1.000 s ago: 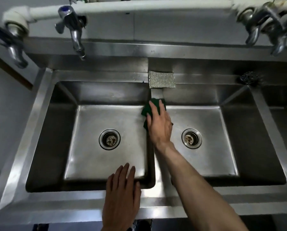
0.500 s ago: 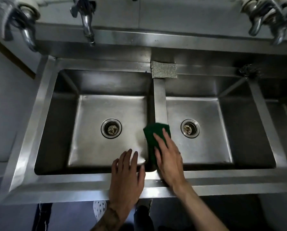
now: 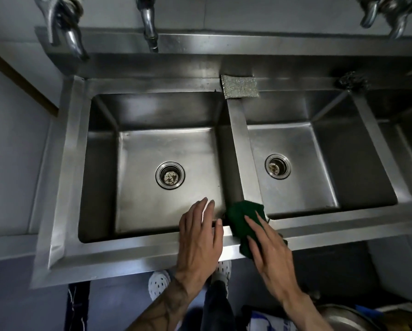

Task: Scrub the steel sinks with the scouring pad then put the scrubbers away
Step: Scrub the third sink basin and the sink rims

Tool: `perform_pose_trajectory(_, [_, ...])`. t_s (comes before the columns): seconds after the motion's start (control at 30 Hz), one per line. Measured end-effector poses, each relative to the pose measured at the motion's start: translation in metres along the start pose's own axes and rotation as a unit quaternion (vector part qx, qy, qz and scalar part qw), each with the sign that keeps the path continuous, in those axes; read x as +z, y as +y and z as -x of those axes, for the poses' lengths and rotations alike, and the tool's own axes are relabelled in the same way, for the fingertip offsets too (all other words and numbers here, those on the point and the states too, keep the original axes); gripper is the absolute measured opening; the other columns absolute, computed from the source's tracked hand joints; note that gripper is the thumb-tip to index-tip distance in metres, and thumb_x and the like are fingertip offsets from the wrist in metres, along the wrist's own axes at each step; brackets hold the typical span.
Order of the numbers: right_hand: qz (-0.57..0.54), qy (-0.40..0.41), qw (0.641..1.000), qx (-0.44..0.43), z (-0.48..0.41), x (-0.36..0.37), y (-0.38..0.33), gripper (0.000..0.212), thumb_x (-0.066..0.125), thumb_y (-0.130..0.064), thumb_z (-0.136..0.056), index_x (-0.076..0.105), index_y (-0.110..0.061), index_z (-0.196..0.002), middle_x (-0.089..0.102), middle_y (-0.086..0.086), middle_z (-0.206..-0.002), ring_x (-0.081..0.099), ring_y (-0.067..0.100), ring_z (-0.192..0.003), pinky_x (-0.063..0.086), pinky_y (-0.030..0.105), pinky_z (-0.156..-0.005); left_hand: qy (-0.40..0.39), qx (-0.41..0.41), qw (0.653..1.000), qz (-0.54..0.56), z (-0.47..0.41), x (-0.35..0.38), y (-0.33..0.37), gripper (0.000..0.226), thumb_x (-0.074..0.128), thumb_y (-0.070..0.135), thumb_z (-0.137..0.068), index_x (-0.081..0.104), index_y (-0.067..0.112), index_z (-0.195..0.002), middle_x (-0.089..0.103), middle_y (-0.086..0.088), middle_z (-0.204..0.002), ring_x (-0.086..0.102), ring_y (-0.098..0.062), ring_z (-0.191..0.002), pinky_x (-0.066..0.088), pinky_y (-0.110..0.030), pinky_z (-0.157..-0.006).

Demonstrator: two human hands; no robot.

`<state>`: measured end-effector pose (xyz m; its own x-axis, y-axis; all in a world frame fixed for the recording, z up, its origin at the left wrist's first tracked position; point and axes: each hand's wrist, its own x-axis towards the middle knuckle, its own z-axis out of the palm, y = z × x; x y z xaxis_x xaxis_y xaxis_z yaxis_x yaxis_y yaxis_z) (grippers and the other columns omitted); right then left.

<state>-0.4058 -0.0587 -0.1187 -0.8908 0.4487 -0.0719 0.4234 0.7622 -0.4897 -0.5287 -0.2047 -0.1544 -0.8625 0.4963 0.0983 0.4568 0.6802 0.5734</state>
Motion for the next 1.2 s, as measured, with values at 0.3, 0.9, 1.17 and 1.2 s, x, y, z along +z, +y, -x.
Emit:
perform_pose_trajectory(0.3, [-0.007,-0.033,0.999,-0.040,0.020,0.088,-0.131,0.054,0.051,-0.033,-0.090,0.055,-0.030,-0.143,0.051,0.000,-0.151,0.061,0.018,-0.122,0.040,0.028,-0.108,0.041,-0.072,0.993,-0.085,0.011,-0.074,-0.106,0.046,0.040,0.034,-0.108,0.050,0.018,-0.150,0.056,-0.007,-0.155,0.046,-0.024,-0.144,0.041,-0.049,-0.118])
perform_pose_trajectory(0.9, [-0.056,-0.065,0.974,-0.209,-0.017,0.217,-0.327,0.082,0.079,-0.001,-0.077,0.047,-0.023,-0.149,0.038,0.007,-0.160,0.038,0.020,-0.146,0.040,0.036,-0.116,0.118,-0.304,0.939,-0.111,0.034,-0.190,-0.276,0.055,0.029,0.043,-0.111,0.055,0.010,-0.147,0.061,-0.018,-0.145,0.057,-0.039,-0.132,0.045,-0.058,-0.111])
perform_pose_trajectory(1.17, [-0.128,-0.053,0.974,-0.181,-0.053,0.221,-0.340,0.060,0.064,-0.010,-0.096,0.045,-0.024,-0.151,0.028,-0.001,-0.165,0.026,0.013,-0.152,0.036,0.036,-0.119,0.091,-0.292,0.948,-0.093,0.021,-0.196,-0.275,0.056,0.029,0.042,-0.109,0.053,0.012,-0.149,0.060,-0.016,-0.148,0.056,-0.037,-0.136,0.044,-0.057,-0.114])
perform_pose_trajectory(1.2, [-0.129,-0.057,0.973,-0.185,-0.044,0.221,-0.338,0.062,0.064,-0.011,-0.096,0.042,-0.025,-0.152,0.024,-0.002,-0.167,0.023,0.011,-0.153,0.036,0.035,-0.119,0.085,-0.295,0.947,-0.091,0.021,-0.198,-0.276,0.058,0.026,0.044,-0.109,0.053,0.013,-0.150,0.059,-0.015,-0.149,0.055,-0.036,-0.137,0.043,-0.056,-0.115])
